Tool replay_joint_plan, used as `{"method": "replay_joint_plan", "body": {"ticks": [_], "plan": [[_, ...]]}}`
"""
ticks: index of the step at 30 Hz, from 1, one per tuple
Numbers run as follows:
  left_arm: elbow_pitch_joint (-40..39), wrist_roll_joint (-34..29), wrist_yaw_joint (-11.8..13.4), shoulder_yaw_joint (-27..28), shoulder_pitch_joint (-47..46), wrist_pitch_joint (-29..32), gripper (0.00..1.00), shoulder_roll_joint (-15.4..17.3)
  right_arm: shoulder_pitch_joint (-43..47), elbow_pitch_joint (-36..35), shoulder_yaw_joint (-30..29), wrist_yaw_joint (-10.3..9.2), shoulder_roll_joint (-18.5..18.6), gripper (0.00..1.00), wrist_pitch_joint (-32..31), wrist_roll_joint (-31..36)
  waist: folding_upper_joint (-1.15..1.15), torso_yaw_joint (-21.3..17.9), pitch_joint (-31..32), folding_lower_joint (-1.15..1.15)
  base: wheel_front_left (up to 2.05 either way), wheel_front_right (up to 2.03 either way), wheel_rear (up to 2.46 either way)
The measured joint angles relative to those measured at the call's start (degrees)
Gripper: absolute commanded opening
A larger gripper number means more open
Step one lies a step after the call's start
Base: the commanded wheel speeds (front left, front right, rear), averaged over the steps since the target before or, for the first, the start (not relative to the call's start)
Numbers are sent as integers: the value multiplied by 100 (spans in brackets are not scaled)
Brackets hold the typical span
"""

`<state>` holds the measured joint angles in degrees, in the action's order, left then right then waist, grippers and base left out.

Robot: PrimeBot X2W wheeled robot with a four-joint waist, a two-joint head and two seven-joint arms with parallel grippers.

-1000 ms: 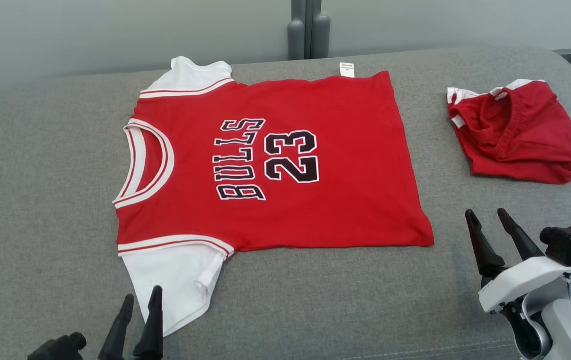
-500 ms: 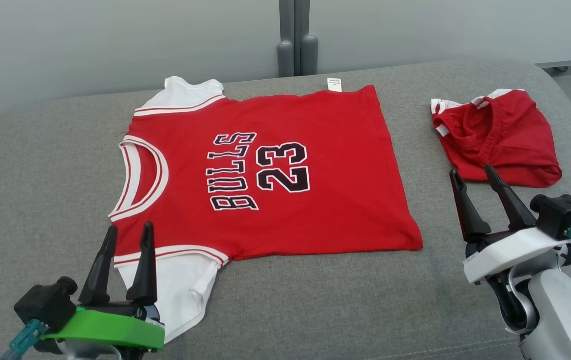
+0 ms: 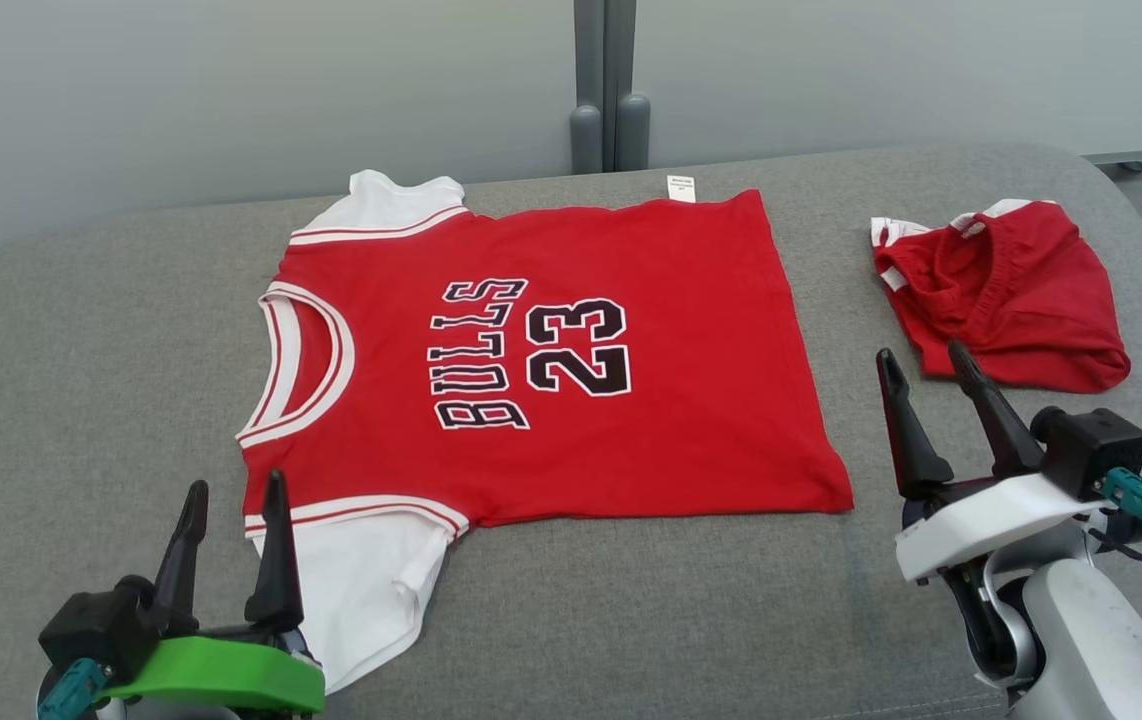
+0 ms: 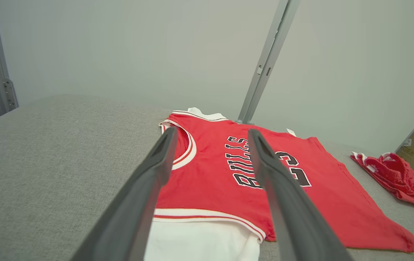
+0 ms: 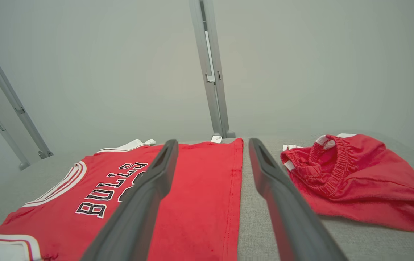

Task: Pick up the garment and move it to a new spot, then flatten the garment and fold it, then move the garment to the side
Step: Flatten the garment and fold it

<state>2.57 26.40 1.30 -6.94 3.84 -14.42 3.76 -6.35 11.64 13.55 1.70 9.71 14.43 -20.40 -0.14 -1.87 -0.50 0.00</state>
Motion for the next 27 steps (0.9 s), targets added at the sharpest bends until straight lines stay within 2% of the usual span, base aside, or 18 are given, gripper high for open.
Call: {"method": "replay_joint_plan", "body": {"ticks": [4,23,27], "plan": [[2,-38,79,-24,116,0,100,-49,113,-3,21,-35,-51,100,0,31,0,5,9,0,0,0,0],[-70,-40,124,-63,157,0,100,-81,233,-114,30,-79,-71,100,0,83,0,-10,41,0,0,0,0],[170,82,126,-112,351,4,100,-85,348,23,42,-79,-78,100,0,75,0,-5,48,0,0,0,0]]}}
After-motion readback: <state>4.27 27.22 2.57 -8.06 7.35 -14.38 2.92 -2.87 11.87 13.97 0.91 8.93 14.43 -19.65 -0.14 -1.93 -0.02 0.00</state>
